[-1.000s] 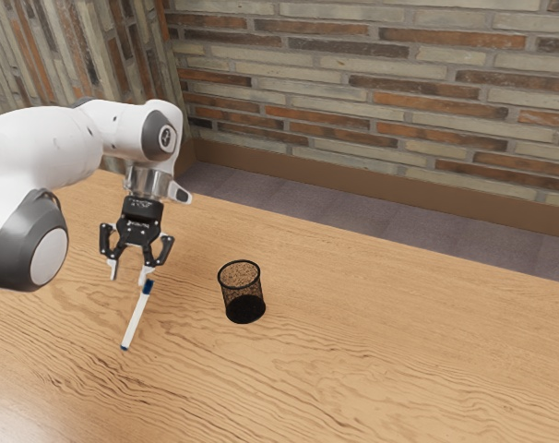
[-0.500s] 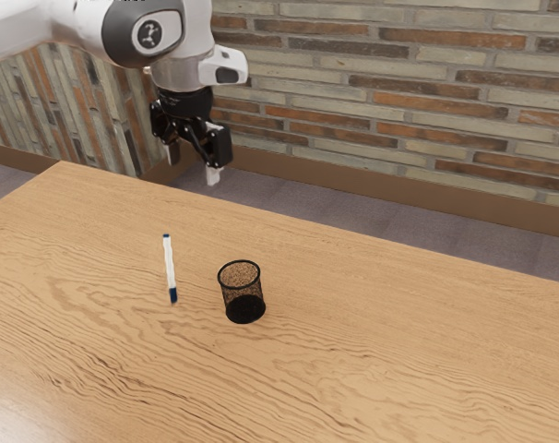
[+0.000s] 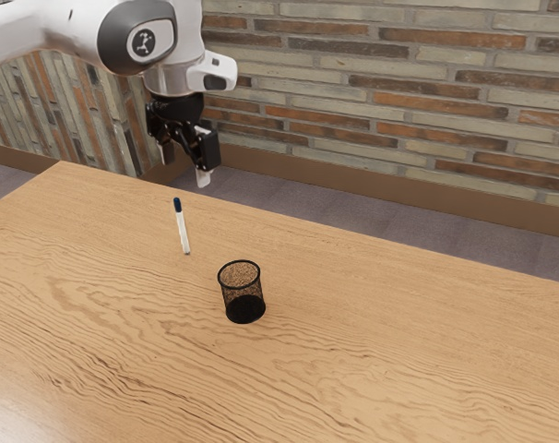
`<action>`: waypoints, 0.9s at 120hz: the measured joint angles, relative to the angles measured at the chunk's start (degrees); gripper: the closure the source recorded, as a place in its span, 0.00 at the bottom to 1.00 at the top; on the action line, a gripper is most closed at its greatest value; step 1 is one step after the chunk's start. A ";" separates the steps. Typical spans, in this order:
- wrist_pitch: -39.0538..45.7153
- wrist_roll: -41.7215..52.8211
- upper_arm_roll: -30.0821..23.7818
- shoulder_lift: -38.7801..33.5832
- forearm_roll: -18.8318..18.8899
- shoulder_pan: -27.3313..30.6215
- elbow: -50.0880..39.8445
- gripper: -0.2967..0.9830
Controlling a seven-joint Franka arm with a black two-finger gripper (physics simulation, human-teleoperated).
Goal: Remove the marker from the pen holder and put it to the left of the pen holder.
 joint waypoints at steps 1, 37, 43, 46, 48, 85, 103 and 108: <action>0.01 0.08 0.00 0.00 0.00 -0.02 -0.01 0.25; 0.18 2.27 0.29 -0.40 -0.05 -0.63 -0.68 0.24; 0.20 2.55 0.50 -0.46 -0.05 -0.76 -0.92 0.24; 0.21 2.67 0.55 -0.45 -0.05 -0.75 -1.02 0.24; 0.22 2.75 0.58 -0.45 -0.06 -0.72 -1.07 0.24; 0.36 3.91 0.78 -0.50 -0.06 -0.01 -1.79 0.24; 0.38 4.30 0.88 -0.58 -0.06 -0.01 -1.99 0.24; 0.38 4.39 0.85 -0.70 -0.07 -0.03 -2.00 0.24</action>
